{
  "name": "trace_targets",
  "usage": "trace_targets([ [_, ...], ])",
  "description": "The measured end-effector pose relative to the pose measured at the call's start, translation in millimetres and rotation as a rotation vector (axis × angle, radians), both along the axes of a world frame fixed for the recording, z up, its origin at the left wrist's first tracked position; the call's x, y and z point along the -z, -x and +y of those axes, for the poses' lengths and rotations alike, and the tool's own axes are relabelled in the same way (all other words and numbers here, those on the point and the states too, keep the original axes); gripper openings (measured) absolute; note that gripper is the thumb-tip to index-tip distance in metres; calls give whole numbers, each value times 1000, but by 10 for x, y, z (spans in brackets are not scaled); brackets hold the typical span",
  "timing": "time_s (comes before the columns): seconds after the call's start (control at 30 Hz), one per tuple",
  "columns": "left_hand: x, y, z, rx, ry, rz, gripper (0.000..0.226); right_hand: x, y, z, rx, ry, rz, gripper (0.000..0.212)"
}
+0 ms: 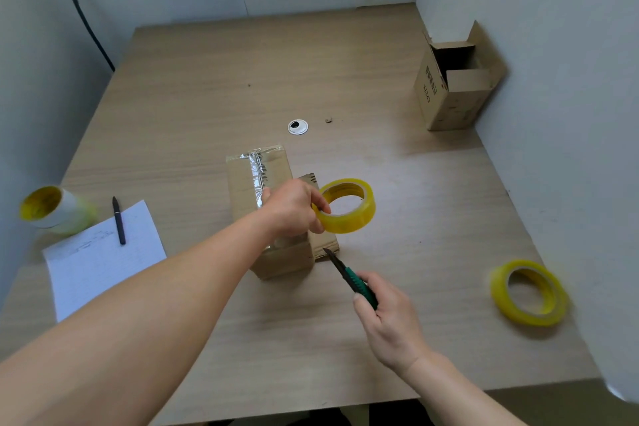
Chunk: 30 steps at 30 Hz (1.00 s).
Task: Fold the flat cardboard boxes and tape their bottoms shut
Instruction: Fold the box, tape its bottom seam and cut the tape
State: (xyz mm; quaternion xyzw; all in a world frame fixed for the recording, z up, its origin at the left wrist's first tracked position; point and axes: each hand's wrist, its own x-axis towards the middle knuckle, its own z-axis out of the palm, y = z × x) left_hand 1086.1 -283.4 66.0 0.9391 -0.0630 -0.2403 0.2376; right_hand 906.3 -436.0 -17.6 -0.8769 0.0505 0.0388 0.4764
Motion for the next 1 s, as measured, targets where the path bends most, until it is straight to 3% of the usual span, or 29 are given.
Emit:
trace_targets([
  [0.63, -38, 12, 5, 23, 14, 12, 26, -47, -196, 141, -75, 110, -90, 32],
  [0.83, -23, 12, 2, 28, 14, 1, 26, 40, -248, 87, -41, 262, 45, 34],
  [1.0, -9, 2, 3, 20, 21, -2, 25, 273, -128, -266, 24, 492, 341, 37],
])
